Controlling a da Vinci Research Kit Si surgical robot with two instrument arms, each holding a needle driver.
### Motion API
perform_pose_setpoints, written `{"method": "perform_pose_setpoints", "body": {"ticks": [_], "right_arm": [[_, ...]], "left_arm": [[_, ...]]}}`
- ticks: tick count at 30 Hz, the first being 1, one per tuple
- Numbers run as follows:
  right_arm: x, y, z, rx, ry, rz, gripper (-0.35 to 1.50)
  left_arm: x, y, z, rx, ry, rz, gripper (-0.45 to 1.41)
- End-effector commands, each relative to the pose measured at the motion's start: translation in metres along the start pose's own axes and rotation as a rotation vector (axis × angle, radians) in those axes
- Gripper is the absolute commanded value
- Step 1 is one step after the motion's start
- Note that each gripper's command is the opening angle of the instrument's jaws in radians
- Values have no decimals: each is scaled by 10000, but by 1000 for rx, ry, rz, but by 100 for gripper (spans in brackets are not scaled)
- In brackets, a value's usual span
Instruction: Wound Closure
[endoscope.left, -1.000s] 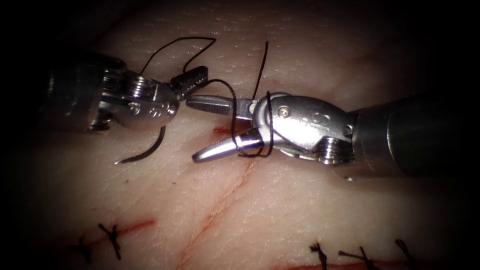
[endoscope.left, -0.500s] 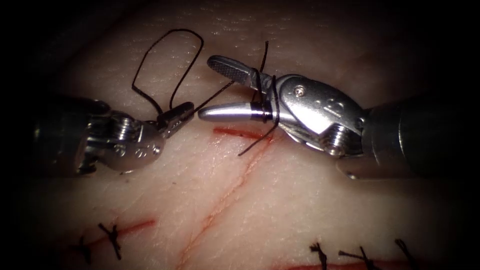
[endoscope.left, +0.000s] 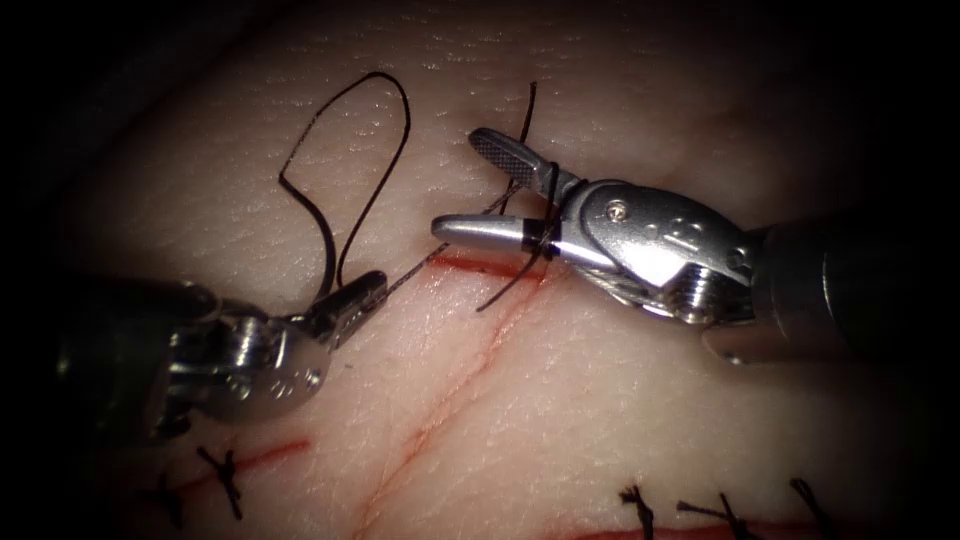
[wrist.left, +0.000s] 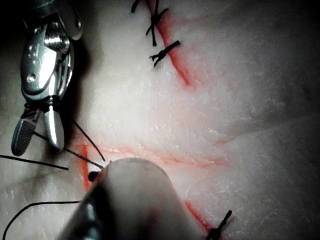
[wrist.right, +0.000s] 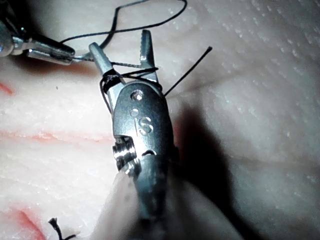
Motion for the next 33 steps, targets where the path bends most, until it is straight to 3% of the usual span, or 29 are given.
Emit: {"method": "perform_pose_setpoints", "body": {"ticks": [1,9,33], "right_arm": [[-19,-4,5,-9,-12,-3,98],[-44,2,5,-21,-25,3,96],[-56,38,-9,-220,-99,163,93]], "left_arm": [[3,6,3,-1,1,0,-45],[-1,9,-6,-3,7,4,-45],[4,-7,20,-4,-10,-12,-45]]}}
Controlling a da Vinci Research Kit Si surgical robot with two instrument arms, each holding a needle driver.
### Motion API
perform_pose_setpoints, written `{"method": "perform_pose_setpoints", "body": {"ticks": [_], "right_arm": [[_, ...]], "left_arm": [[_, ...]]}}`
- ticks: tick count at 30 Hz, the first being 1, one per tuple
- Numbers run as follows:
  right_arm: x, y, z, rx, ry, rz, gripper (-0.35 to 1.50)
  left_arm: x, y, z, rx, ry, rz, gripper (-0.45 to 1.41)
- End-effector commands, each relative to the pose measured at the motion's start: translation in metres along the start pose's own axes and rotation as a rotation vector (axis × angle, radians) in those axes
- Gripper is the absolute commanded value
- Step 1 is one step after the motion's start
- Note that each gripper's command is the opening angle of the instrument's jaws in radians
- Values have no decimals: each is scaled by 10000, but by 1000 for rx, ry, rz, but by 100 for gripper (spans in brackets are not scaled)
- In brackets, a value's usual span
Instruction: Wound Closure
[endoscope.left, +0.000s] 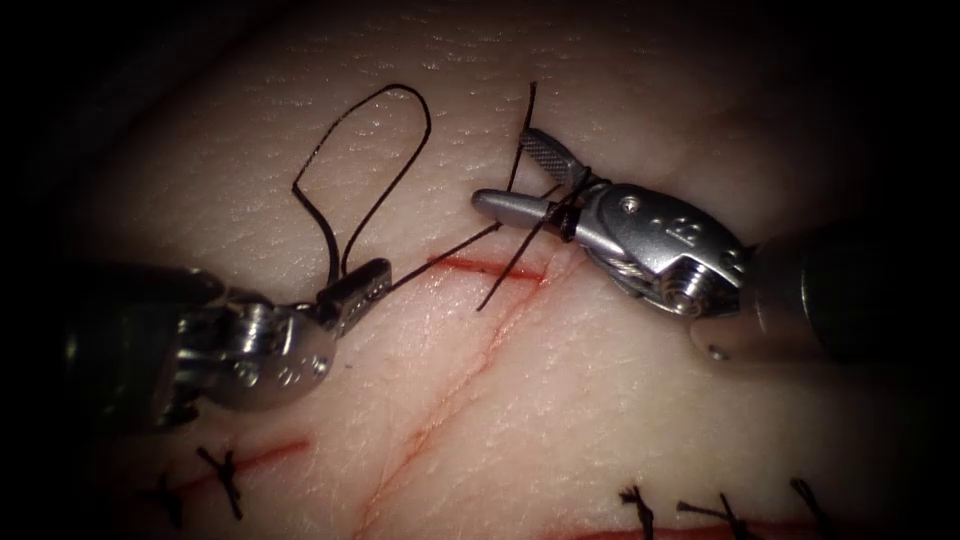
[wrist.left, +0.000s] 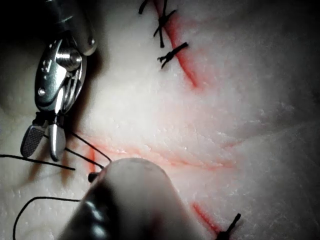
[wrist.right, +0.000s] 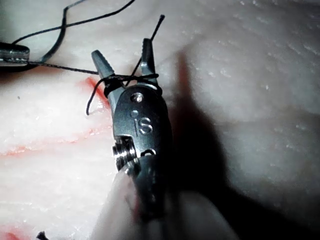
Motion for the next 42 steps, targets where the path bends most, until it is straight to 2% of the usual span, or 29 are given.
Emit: {"method": "perform_pose_setpoints", "body": {"ticks": [1,7,19,20,21,23,24,30,33,42], "right_arm": [[-9,-1,3,-8,-4,12,93],[-14,9,4,-30,-10,29,95],[-9,6,47,-29,-22,53,91],[-9,5,48,-29,-22,53,84],[-10,4,47,-28,-22,53,58],[-11,0,45,-21,-22,52,-13],[-11,-2,44,-19,-22,52,-35],[-8,-22,36,-71,29,-34,-35],[-9,-41,26,-79,72,-115,-35],[-30,-49,-6,-101,83,-198,-35]], "left_arm": [[4,4,8,-3,4,-2,-45],[9,0,15,-3,9,-7,-45],[4,-2,19,-3,11,-7,-45],[3,-2,20,-3,11,-6,-45],[2,-2,20,-3,12,-6,-45],[1,-2,20,-3,13,-5,-45],[0,-2,20,-3,13,-5,-45],[-8,-5,23,-4,7,-15,-45],[-27,-16,34,-8,1,-52,-45],[-84,-75,74,-31,-28,-148,-45]]}}
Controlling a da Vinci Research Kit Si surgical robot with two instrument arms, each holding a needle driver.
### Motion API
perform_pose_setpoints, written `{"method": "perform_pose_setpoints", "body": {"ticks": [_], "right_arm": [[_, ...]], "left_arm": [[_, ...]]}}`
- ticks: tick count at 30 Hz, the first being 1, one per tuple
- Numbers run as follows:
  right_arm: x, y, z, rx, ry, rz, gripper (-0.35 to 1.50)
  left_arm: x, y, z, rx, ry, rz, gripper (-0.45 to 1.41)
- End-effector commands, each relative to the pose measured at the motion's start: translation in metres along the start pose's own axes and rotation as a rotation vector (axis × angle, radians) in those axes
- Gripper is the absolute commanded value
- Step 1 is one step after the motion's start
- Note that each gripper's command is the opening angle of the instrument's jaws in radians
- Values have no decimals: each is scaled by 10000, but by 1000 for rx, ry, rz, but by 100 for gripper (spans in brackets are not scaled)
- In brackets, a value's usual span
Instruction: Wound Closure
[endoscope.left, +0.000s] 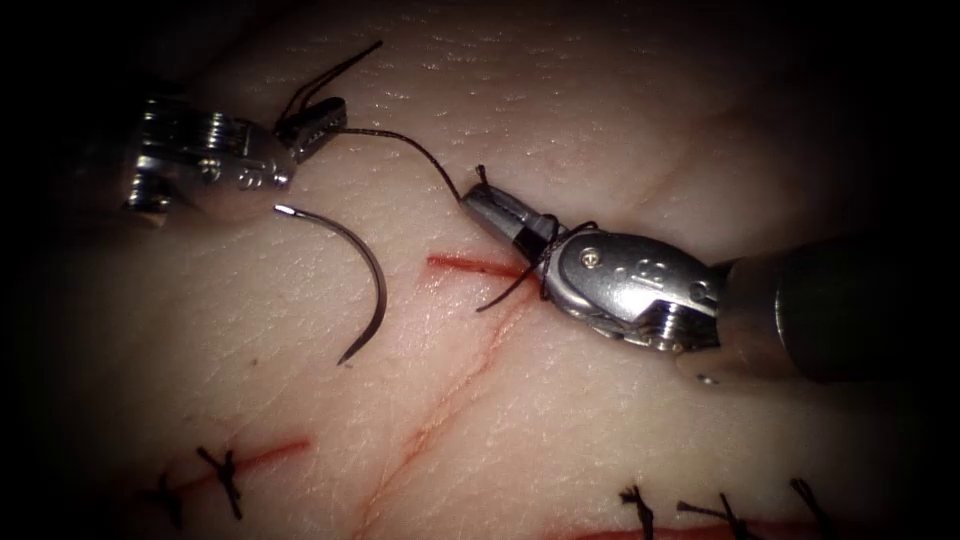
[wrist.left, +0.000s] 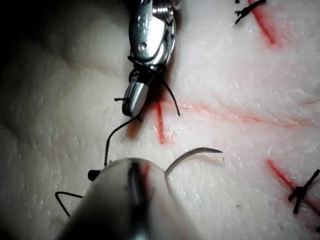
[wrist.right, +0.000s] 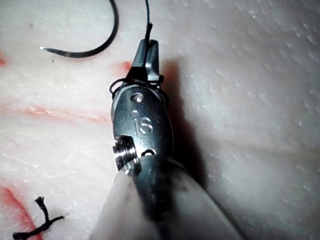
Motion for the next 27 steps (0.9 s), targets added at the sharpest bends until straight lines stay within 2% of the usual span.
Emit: {"method": "perform_pose_setpoints", "body": {"ticks": [1,7,14,27], "right_arm": [[-12,-6,-3,-6,-4,-1,-35],[-22,-7,-15,1,1,-11,-35],[-32,-22,-16,33,-10,-26,-35],[-41,-54,-30,85,-32,-44,-35]], "left_arm": [[0,-3,11,-5,0,-7,-45],[-15,-46,36,-14,-9,-46,-45],[-12,-97,77,12,-41,-92,-45],[11,-136,148,53,-75,-95,-45]]}}
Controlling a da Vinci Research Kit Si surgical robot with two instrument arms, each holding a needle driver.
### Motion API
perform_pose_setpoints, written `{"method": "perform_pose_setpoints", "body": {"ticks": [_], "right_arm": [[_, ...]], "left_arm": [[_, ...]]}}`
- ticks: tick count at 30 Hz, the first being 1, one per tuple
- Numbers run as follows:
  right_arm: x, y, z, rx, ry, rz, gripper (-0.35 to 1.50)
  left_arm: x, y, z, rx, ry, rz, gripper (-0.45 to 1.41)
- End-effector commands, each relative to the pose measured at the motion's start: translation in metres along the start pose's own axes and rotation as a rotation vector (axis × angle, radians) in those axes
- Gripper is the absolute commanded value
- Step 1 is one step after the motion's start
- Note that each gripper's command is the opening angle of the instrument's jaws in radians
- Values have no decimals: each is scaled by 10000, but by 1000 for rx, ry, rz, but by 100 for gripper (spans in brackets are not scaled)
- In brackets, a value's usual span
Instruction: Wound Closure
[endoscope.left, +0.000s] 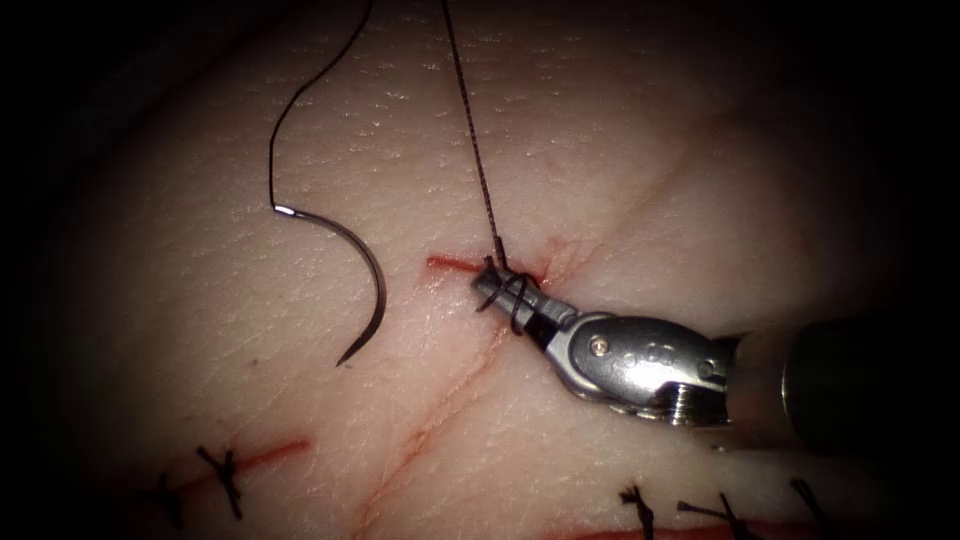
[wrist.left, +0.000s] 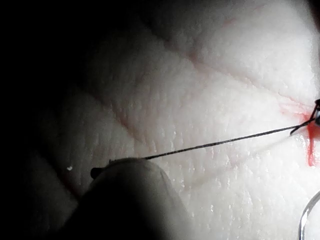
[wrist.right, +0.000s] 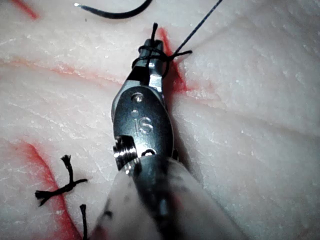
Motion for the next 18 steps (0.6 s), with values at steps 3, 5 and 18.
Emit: {"method": "perform_pose_setpoints", "body": {"ticks": [3,5,18], "right_arm": [[-11,-32,-4,33,-14,-8,-35],[-11,-43,-9,51,-18,-11,-35],[-5,-62,-16,94,-30,-12,-35]], "left_arm": [[9,-5,22,10,-9,-2,-45],[11,-7,28,13,-10,0,-45],[6,-38,44,54,-9,-11,-45]]}}
